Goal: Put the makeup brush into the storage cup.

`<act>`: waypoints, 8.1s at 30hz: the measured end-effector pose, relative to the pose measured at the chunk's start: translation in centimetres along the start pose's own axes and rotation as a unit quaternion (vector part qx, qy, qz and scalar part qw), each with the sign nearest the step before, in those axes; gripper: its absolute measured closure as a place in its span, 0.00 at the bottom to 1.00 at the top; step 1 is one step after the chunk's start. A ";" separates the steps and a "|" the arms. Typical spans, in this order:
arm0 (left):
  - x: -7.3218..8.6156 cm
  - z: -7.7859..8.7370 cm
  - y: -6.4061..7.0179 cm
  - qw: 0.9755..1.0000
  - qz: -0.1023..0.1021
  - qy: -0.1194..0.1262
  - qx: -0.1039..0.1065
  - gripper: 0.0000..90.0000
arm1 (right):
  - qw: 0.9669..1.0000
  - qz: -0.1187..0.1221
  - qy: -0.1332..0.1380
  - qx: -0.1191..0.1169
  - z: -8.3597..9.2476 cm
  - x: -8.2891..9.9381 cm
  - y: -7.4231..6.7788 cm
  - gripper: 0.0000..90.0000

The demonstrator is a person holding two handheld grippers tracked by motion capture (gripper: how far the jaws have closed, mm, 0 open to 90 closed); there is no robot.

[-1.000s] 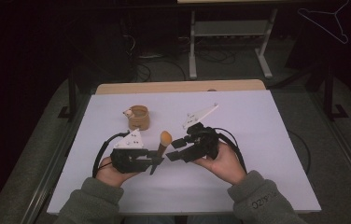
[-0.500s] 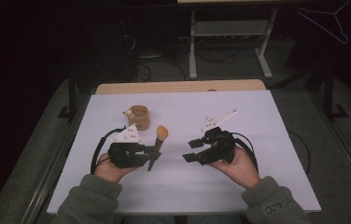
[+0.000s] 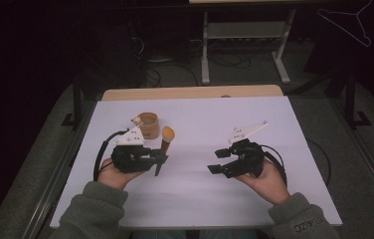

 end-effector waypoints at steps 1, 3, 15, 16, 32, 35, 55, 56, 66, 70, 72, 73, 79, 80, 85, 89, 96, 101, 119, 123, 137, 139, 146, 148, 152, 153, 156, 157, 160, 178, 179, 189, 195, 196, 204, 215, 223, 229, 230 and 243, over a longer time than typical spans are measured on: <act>-0.1 0.1 -0.2 1.000 0.000 -0.001 -0.002 0.82 | 1.000 -0.004 -0.002 0.004 0.1 0.2 0.1 0.40; -0.4 0.2 -0.4 1.000 0.002 0.003 -0.003 0.82 | 1.000 -0.009 -0.003 0.009 0.4 0.8 0.4 0.40; -2.4 0.6 -2.3 1.000 0.015 0.019 -0.019 0.82 | 0.999 -0.038 -0.004 0.034 1.9 4.0 2.0 0.39; -2.6 0.6 -2.4 0.999 0.017 0.021 -0.019 0.82 | 0.999 -0.040 -0.005 0.036 2.0 4.3 2.2 0.38; -5.5 2.0 -5.2 0.998 0.023 0.035 -0.047 0.82 | 0.996 -0.067 -0.007 0.066 3.4 6.8 3.6 0.34; -6.0 2.3 -5.8 0.998 0.026 0.037 -0.053 0.82 | 0.996 -0.064 -0.006 0.069 3.5 6.9 3.7 0.34; -7.3 3.5 -10.2 0.991 0.060 0.070 -0.093 0.82 | 0.996 -0.067 -0.001 0.066 3.4 6.9 4.0 0.33; -7.5 3.6 -10.4 0.991 0.061 0.071 -0.095 0.82 | 0.996 -0.067 -0.001 0.066 3.4 6.9 4.0 0.33; -8.0 3.1 -12.7 0.985 0.076 0.071 -0.140 0.82 | 0.996 -0.071 0.000 0.060 3.0 7.0 4.0 0.33; -7.6 2.6 -13.6 0.981 0.088 0.079 -0.154 0.82 | 0.996 -0.072 -0.004 0.057 3.0 6.9 4.0 0.33; -7.5 2.3 -13.8 0.979 0.092 0.086 -0.157 0.82 | 0.996 -0.073 -0.002 0.058 3.0 6.9 4.0 0.33; -7.4 2.1 -13.9 0.979 0.093 0.088 -0.159 0.82 | 0.996 -0.069 0.001 0.058 3.0 6.9 4.1 0.33; -6.8 0.8 -14.5 0.977 0.104 0.080 -0.168 0.82 | 0.996 -0.072 0.003 0.057 3.1 6.9 4.2 0.32; -6.6 0.7 -14.6 0.976 0.106 0.079 -0.170 0.82 | 0.996 -0.074 0.003 0.057 3.2 6.9 4.2 0.32; -5.6 0.2 -15.1 0.974 0.120 0.077 -0.178 0.82 | 0.996 -0.074 0.006 0.058 3.3 7.0 4.3 0.32; -4.7 0.2 -15.5 0.971 0.130 0.077 -0.183 0.82 | 0.996 -0.074 0.006 0.058 3.3 7.0 4.3 0.32; -3.9 0.0 -15.8 0.969 0.139 0.080 -0.189 0.82 | 0.996 -0.074 0.006 0.057 3.1 6.9 4.2 0.32; -3.3 -0.2 -15.9 0.969 0.139 0.070 -0.190 0.82 | 0.996 -0.076 0.004 0.055 3.2 6.9 4.1 0.32; -1.2 -1.7 -16.5 0.967 0.154 0.061 -0.193 0.82 | 0.996 -0.072 0.004 0.047 2.9 6.8 4.0 0.32; -0.9 -1.9 -16.6 0.967 0.154 0.062 -0.191 0.82 | 0.996 -0.072 0.004 0.045 2.9 6.8 3.9 0.32; -0.4 -2.1 -16.6 0.966 0.159 0.067 -0.192 0.82 | 0.997 -0.072 0.003 0.041 2.9 6.8 3.9 0.32; -0.4 -2.1 -16.6 0.966 0.158 0.068 -0.191 0.82 | 0.997 -0.072 0.004 0.041 2.9 6.8 4.0 0.32; -0.3 -2.2 -16.6 0.967 0.157 0.063 -0.189 0.81 | 0.997 -0.071 0.005 0.039 2.9 6.8 4.0 0.32; -0.3 -2.1 -16.7 0.968 0.154 0.056 -0.188 0.81 | 0.997 -0.071 0.004 0.038 2.9 6.8 3.9 0.32; -0.3 -2.0 -16.6 0.967 0.157 0.064 -0.189 0.78 | 0.997 -0.072 0.005 0.038 2.9 6.8 4.0 0.32; -0.4 -1.9 -16.6 0.967 0.156 0.065 -0.189 0.78 | 0.997 -0.073 0.005 0.038 2.9 6.8 4.0 0.32; -0.4 -1.7 -16.5 0.967 0.156 0.066 -0.191 0.78 | 0.997 -0.073 0.005 0.038 2.9 6.8 4.0 0.32; -0.4 -1.7 -16.5 0.967 0.156 0.068 -0.190 0.78 | 0.997 -0.073 0.004 0.038 2.9 6.8 4.0 0.31; -0.5 -1.5 -16.4 0.968 0.151 0.065 -0.188 0.77 | 0.996 -0.074 0.005 0.039 2.9 6.8 4.1 0.31; -1.6 -0.2 -13.4 0.978 0.116 0.047 -0.165 0.59 | 0.993 -0.082 0.014 0.084 3.6 7.3 4.9 0.30; -1.7 -0.1 -13.1 0.979 0.118 0.046 -0.163 0.58 | 0.993 -0.082 0.014 0.087 3.6 7.4 4.9 0.30; -1.6 0.6 -10.8 0.984 0.105 0.027 -0.141 0.44 | 0.991 -0.086 0.018 0.106 4.0 7.5 5.1 0.30; -1.3 1.2 -9.7 0.986 0.099 0.023 -0.136 0.40 | 0.989 -0.088 0.020 0.114 4.0 7.6 5.2 0.29; -1.3 1.1 -9.6 0.985 0.101 0.031 -0.136 0.40 | 0.989 -0.086 0.020 0.116 4.0 7.6 5.2 0.29; -0.5 1.6 -8.1 0.986 0.098 0.019 -0.131 0.34 | 0.989 -0.082 0.023 0.122 4.0 7.7 5.1 0.29; 0.6 1.5 -6.5 0.989 0.077 -0.003 -0.123 0.29 | 0.988 -0.085 0.022 0.128 3.9 7.7 5.0 0.29; 1.2 1.3 -5.0 0.991 0.077 0.008 -0.111 0.27 | 0.988 -0.081 0.024 0.130 3.9 7.8 5.0 0.29; 1.4 1.2 -3.9 0.992 0.073 0.020 -0.098 0.25 | 0.988 -0.081 0.024 0.129 3.8 7.9 5.0 0.29; 1.5 1.3 -3.8 0.993 0.071 0.017 -0.096 0.25 | 0.988 -0.082 0.025 0.129 3.8 7.9 4.9 0.29; 3.4 1.0 -1.9 0.993 0.072 0.017 -0.096 0.24 | 0.988 -0.082 0.024 0.132 3.6 8.0 4.8 0.29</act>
Point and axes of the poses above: each handheld gripper's, and its own axes: z roughly backward along the jaws, x roughly out of its underside, y roughly to its right, the point moved 1 cm from there along -z, roughly forward along the jaws, and after that the axes turned 10 degrees about x, right-handed, at the moved point
